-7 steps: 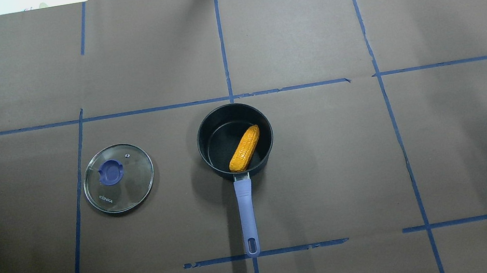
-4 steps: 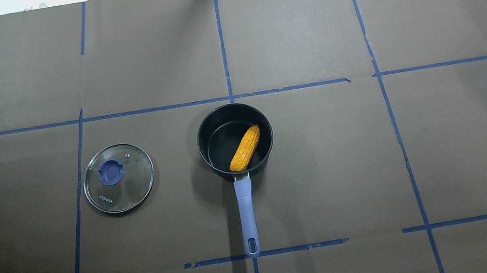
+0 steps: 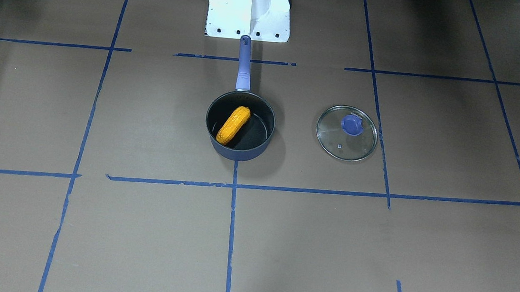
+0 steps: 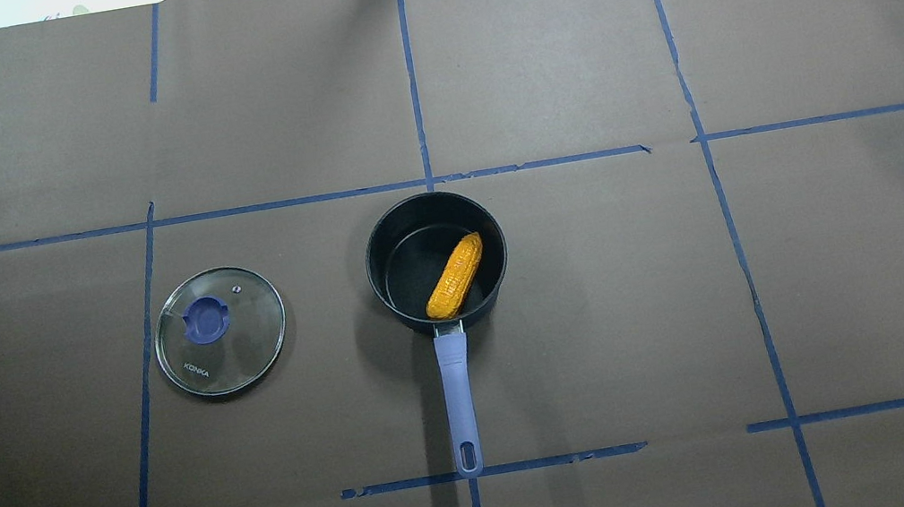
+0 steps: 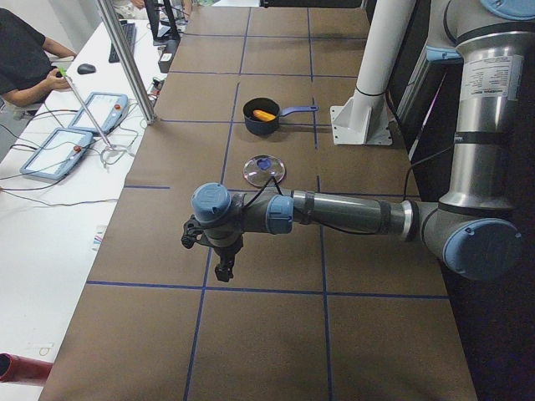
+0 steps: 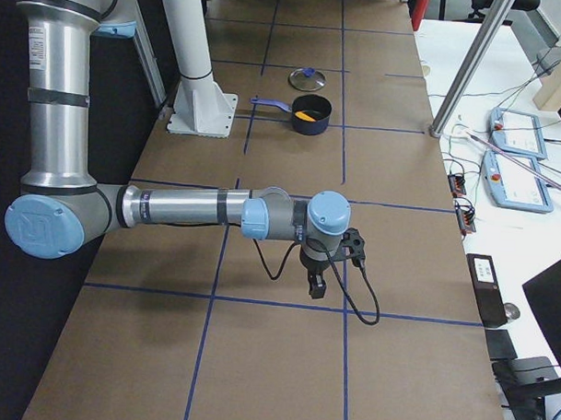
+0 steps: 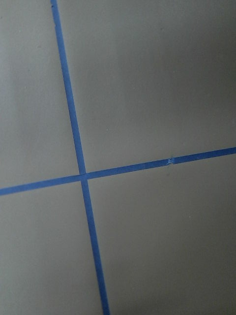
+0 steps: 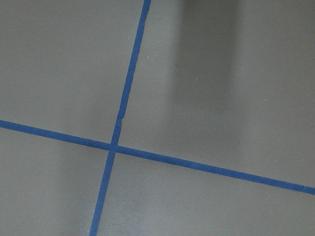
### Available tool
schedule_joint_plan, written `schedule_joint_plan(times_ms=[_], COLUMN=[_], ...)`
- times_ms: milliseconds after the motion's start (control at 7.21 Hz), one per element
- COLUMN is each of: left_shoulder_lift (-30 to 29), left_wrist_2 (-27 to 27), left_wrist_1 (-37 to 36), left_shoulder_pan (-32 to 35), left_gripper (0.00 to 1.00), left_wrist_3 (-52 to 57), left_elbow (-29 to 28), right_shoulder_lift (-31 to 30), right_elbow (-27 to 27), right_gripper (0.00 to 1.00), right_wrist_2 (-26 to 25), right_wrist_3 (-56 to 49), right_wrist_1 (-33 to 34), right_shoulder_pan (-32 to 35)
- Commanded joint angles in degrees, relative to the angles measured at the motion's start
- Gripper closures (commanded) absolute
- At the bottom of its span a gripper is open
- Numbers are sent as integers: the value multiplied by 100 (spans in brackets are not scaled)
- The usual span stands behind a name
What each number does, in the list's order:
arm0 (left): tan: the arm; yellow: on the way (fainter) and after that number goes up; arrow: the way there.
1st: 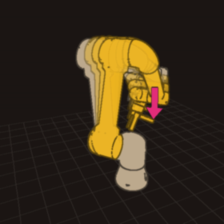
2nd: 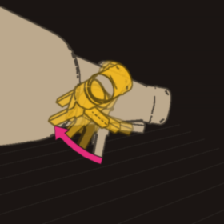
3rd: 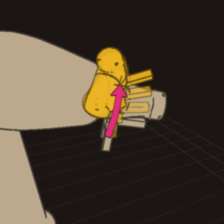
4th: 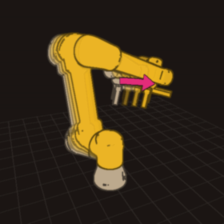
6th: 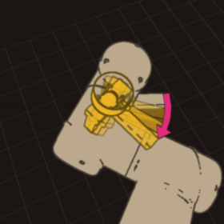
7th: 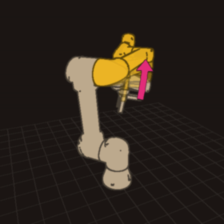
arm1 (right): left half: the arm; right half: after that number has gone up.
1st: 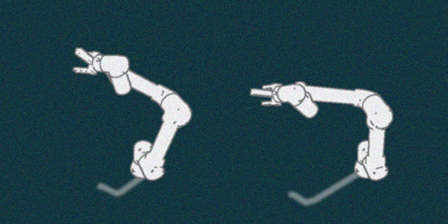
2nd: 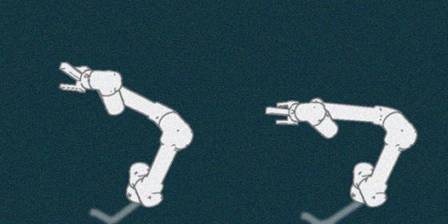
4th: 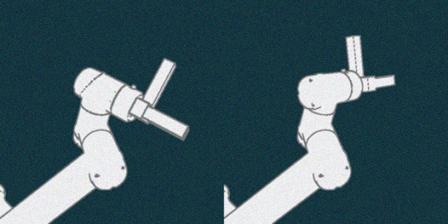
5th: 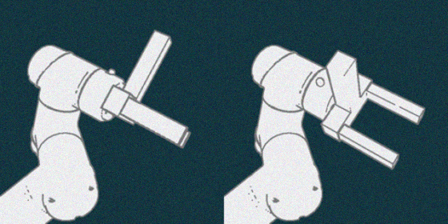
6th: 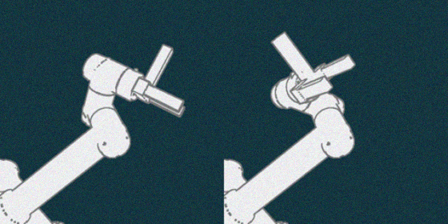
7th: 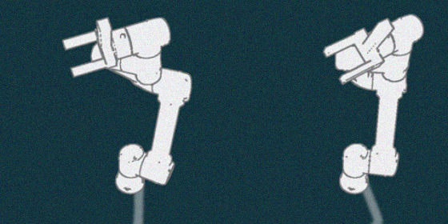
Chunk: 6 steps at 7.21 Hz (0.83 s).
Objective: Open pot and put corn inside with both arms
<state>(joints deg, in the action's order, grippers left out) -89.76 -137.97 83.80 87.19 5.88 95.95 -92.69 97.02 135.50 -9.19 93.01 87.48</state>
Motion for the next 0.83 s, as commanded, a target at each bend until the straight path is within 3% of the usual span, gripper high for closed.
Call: schedule_joint_plan(times_ms=[0,693], left_shoulder_lift=[185,275], left_wrist_2=[-46,-2], left_wrist_1=[48,66], left_shoulder_pan=[-9,-27], left_gripper=[0,0], left_wrist_3=[-96,-34], left_elbow=[108,197], right_shoulder_lift=[-91,-91], right_elbow=[1,80], right_gripper=[0,0], right_wrist_2=[2,160], right_wrist_3=[5,31], right_wrist_1=[-11,-11], right_shoulder_pan=[76,85])
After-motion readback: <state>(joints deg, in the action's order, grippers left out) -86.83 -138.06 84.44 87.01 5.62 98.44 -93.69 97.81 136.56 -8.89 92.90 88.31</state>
